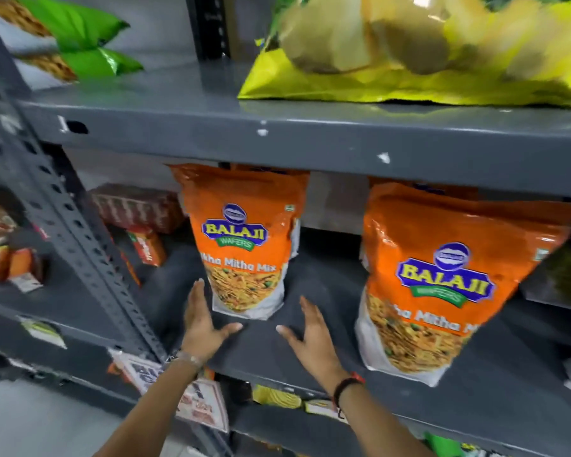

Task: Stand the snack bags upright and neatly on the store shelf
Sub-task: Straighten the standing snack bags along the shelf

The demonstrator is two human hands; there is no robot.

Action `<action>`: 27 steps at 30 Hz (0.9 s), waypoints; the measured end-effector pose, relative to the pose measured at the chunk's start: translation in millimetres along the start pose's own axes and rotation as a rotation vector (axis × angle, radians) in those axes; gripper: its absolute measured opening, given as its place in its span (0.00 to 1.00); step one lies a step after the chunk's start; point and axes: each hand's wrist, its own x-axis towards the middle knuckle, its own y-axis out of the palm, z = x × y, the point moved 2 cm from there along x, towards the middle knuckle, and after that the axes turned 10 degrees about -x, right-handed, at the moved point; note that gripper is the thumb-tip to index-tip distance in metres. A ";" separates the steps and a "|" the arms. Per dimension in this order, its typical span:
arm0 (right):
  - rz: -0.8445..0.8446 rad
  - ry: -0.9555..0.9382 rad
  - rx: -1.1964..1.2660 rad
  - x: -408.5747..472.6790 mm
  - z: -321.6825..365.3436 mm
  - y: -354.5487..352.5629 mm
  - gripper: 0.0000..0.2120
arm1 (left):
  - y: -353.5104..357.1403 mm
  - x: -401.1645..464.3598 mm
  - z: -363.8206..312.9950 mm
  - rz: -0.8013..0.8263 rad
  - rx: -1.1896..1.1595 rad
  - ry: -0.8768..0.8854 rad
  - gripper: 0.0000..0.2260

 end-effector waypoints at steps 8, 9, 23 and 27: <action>0.009 -0.027 0.124 37.3 17.0 24.8 0.43 | 1.2 42.8 17.1 0.188 -0.074 0.072 0.43; -0.003 -0.006 0.090 39.5 16.1 26.8 0.38 | 2.0 44.1 19.5 0.163 -0.052 0.072 0.42; -0.080 0.054 -0.034 5.7 17.5 41.1 0.30 | -7.0 21.6 37.1 0.138 0.022 0.050 0.35; -0.079 0.056 -0.076 4.0 17.5 41.2 0.30 | -8.9 18.4 38.1 0.136 0.033 0.031 0.35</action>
